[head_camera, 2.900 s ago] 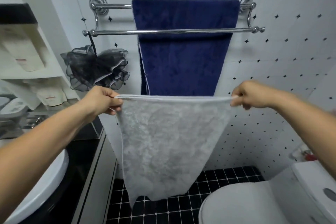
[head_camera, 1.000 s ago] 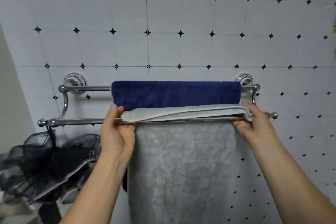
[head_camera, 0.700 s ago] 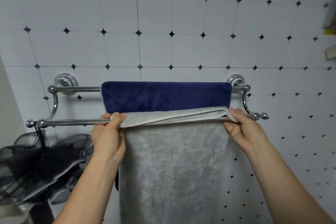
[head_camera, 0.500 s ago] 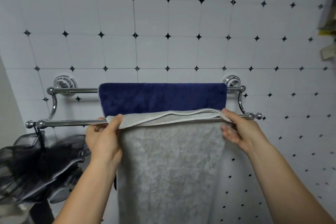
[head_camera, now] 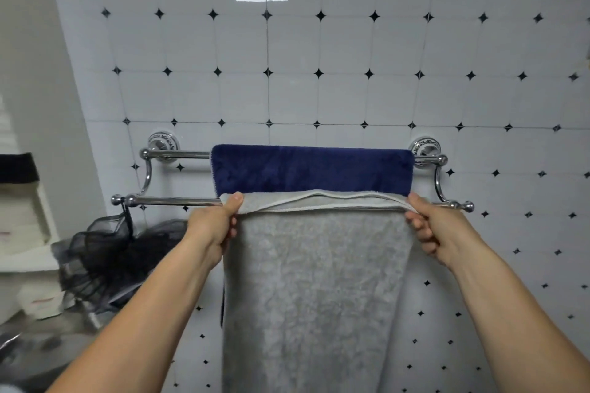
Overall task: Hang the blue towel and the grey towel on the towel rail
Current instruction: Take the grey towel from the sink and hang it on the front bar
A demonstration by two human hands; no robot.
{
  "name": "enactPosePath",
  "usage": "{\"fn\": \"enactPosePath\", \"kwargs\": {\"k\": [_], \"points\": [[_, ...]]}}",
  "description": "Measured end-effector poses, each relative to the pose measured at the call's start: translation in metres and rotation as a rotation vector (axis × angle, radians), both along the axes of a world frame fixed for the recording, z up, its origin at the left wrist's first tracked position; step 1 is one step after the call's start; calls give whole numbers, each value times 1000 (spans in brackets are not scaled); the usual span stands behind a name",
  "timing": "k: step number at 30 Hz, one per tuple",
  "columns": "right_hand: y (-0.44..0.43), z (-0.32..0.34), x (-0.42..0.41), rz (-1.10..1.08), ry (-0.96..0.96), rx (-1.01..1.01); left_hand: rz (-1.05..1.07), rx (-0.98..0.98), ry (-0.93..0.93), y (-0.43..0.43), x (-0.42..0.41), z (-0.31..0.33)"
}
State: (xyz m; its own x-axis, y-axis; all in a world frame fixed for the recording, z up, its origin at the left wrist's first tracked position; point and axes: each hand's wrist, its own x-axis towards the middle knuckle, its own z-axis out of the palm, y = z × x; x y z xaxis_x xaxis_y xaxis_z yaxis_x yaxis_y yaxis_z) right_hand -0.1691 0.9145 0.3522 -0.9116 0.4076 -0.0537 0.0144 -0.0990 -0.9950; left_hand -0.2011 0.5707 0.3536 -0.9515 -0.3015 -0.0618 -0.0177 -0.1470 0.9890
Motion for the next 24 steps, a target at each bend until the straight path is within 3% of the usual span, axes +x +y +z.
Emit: {"fn": "enactPosePath", "kwargs": {"k": [8,18,24], "points": [[2,-63,33,-88,188,148,-112,-101,46,-20,29,-39],[-20,-187,104,-17,-10,194,-277,-206,57,-69,89,-157],[-32,-242,146,-13,-163,216,-308,-165,53,-78,120,-227]]}}
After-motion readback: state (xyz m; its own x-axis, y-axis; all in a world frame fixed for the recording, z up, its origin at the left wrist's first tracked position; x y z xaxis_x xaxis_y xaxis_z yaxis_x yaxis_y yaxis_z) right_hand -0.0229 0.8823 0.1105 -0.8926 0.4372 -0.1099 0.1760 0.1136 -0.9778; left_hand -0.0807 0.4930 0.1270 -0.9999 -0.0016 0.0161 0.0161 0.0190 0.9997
